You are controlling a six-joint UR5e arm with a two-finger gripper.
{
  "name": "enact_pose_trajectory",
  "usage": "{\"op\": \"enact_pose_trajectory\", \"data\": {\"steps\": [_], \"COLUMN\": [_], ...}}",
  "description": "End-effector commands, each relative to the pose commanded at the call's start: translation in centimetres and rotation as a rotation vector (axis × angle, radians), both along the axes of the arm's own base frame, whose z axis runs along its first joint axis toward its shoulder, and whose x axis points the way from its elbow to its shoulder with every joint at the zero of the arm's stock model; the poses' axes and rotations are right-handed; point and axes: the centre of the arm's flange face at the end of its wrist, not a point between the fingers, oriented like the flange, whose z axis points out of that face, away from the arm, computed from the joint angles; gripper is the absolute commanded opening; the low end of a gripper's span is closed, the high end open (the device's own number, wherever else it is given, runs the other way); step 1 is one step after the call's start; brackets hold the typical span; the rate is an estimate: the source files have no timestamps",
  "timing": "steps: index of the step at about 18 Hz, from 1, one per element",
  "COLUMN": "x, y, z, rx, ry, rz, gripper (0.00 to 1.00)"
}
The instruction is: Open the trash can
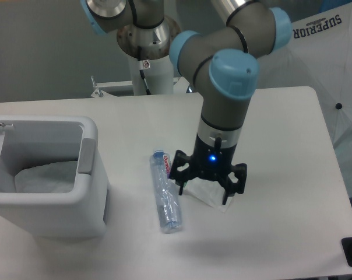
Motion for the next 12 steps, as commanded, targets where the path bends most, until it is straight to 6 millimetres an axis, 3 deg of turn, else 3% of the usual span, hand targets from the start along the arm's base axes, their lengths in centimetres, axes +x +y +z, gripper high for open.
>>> {"op": "enact_pose_trajectory", "data": {"steps": [4, 7, 12], "x": [-0.8, -2.2, -2.0], "y": [-1.8, -3.4, -3.8], "z": [-3.3, -3.4, -4.3], "rx": [-0.111, -0.144, -0.157], "ry": [0.028, 0.052, 0.040], "rz": [-0.166, -0.240, -0.245], "gripper": [1.00, 1.00, 1.00]}}
